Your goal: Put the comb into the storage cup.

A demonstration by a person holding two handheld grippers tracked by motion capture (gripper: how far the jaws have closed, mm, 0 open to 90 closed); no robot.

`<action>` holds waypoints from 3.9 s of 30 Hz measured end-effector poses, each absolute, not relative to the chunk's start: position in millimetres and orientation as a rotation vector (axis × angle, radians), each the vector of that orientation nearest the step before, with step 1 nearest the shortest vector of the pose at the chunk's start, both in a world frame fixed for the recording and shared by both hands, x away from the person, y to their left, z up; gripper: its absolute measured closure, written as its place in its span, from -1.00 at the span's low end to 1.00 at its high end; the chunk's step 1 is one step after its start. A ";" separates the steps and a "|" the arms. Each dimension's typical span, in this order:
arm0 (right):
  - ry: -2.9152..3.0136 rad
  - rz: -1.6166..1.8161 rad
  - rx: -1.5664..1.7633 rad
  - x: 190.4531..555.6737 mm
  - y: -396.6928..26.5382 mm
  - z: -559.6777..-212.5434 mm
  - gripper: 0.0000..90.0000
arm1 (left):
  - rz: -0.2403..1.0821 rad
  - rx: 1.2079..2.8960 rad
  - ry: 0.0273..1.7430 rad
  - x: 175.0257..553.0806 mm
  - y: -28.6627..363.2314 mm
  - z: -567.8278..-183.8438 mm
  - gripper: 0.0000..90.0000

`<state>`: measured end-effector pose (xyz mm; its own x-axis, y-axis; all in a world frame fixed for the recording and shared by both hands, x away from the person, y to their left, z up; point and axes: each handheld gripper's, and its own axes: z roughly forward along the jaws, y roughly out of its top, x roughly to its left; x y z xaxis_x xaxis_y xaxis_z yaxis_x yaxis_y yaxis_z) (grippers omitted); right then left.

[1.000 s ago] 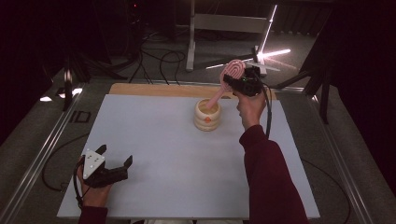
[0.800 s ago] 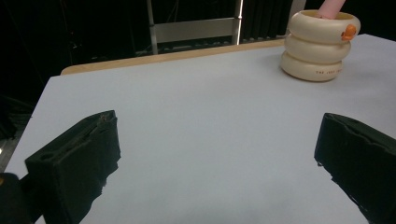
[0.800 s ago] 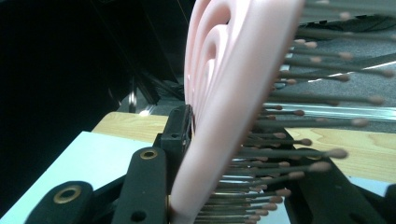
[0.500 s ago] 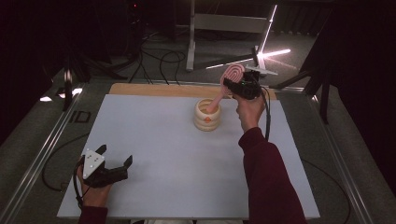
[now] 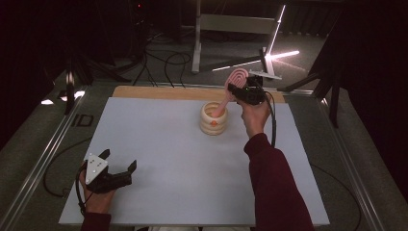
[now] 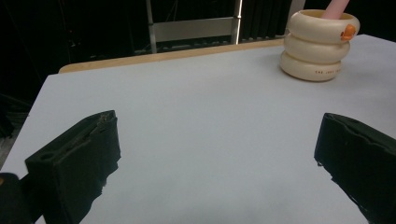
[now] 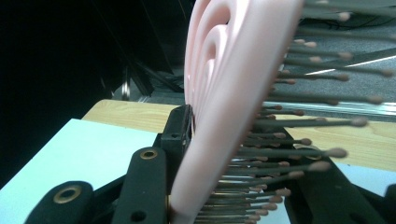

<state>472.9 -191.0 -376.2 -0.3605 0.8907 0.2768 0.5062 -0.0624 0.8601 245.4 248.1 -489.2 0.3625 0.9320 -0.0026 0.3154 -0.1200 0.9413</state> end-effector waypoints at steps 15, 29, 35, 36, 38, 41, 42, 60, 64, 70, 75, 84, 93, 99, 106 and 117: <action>1.867 1.390 1.496 473.3 -180.6 -388.6 0.41 | 0.786 1.634 1.134 245.3 250.1 -488.6 -0.99; 1.888 1.388 1.494 473.0 -170.4 -398.1 0.41 | 0.784 1.631 1.136 245.0 251.1 -488.2 -0.99; 1.891 1.388 1.497 473.3 -167.8 -400.6 0.41 | 0.784 1.632 1.135 245.0 251.1 -488.1 -0.99; 1.890 1.387 1.497 473.4 -167.3 -401.0 0.40 | 0.784 1.632 1.135 245.0 251.1 -488.1 -0.99; 1.890 1.388 1.496 473.4 -166.5 -401.7 0.40 | 0.784 1.632 1.135 245.1 251.0 -488.2 -0.98; 1.891 1.387 1.498 473.3 -166.2 -402.1 0.41 | 0.784 1.632 1.135 245.1 251.0 -488.2 -0.99; 1.891 1.387 1.498 473.3 -166.2 -402.1 0.41 | 0.784 1.632 1.135 245.1 251.0 -488.2 -0.99; 1.898 1.382 1.506 474.4 -161.1 -409.1 0.40 | 0.783 1.632 1.135 245.1 251.0 -488.2 -0.98; 1.895 1.378 1.511 475.0 -160.3 -411.4 0.40 | 0.782 1.632 1.135 245.2 251.1 -488.2 -0.98; 1.895 1.377 1.517 475.3 -158.4 -413.9 0.40 | 0.781 1.632 1.136 245.4 251.0 -488.4 -0.98; 1.897 1.377 1.522 476.1 -157.7 -416.8 0.40 | 0.780 1.632 1.137 245.5 251.2 -488.6 -0.98; 1.893 1.384 1.524 476.5 -156.4 -418.6 0.40 | 0.781 1.631 1.137 245.7 251.1 -488.8 -0.98; 1.883 1.390 1.533 476.3 -157.3 -419.7 0.40 | 0.782 1.632 1.137 245.6 251.4 -488.7 -0.98; 1.874 1.386 1.538 475.7 -159.2 -421.9 0.40 | 0.781 1.634 1.138 245.4 251.2 -488.5 -0.98; 1.869 1.390 1.556 476.1 -159.1 -427.0 0.40 | 0.782 1.633 1.138 245.2 251.5 -488.6 -0.98; 1.863 1.408 1.582 477.5 -162.2 -428.2 0.40 | 0.781 1.632 1.139 244.8 251.6 -488.6 -0.98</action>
<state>477.5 -162.2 -428.2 -0.3359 0.8795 0.3372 0.5642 -0.0987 0.8197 244.8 251.6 -488.6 0.3585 0.9333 -0.0203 0.3170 -0.1012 0.9430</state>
